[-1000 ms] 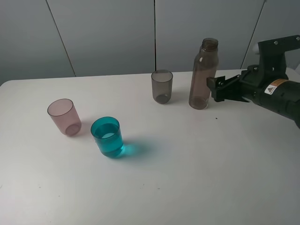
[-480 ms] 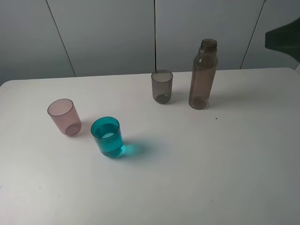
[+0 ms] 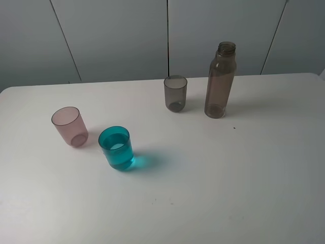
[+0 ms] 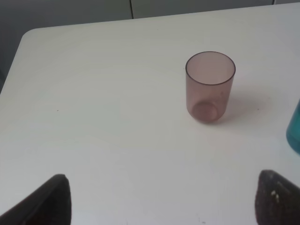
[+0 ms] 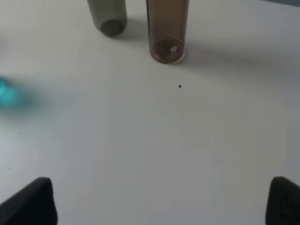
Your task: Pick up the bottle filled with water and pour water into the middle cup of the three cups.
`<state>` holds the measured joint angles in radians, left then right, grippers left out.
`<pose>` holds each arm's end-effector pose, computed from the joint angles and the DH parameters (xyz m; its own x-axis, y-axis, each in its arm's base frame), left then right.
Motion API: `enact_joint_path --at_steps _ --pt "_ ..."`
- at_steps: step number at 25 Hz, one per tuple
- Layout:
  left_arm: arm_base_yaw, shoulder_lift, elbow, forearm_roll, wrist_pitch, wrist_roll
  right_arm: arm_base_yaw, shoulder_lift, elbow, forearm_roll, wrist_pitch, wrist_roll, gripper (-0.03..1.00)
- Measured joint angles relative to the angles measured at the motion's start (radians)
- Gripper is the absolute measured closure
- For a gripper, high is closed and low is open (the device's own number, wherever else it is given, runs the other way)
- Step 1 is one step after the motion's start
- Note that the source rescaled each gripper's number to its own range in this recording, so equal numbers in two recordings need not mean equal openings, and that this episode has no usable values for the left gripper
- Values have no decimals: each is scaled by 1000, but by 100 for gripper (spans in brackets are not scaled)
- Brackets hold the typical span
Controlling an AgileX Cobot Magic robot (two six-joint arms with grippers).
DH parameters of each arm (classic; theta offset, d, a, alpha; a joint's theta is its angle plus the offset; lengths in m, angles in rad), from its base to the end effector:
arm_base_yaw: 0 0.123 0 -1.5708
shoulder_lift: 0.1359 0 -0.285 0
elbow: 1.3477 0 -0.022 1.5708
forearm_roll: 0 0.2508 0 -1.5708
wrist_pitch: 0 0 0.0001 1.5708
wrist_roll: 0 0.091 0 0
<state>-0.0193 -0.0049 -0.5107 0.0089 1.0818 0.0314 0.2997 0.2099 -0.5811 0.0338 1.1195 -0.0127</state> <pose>-0.0077 0.0009 0.2785 -0.4601 0.0445 -0.8868 0.0287 0.9990 0.0352 0.0171 0.0082 0.2944 -0.5871 -0.1793 -0.7894 -0.3168 0.9483 0.0203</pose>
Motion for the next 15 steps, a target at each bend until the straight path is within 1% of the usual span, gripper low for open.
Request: enact_joint_path --at_steps 3,7,15 --pt "0 0 0 0 0 2 0 -103 59 6 -8 0 8" --pt "0 0 0 0 0 2 0 -198 70 6 -21 2 8" --pt "0 0 0 0 0 2 0 -210 72 2 -22 13 8"
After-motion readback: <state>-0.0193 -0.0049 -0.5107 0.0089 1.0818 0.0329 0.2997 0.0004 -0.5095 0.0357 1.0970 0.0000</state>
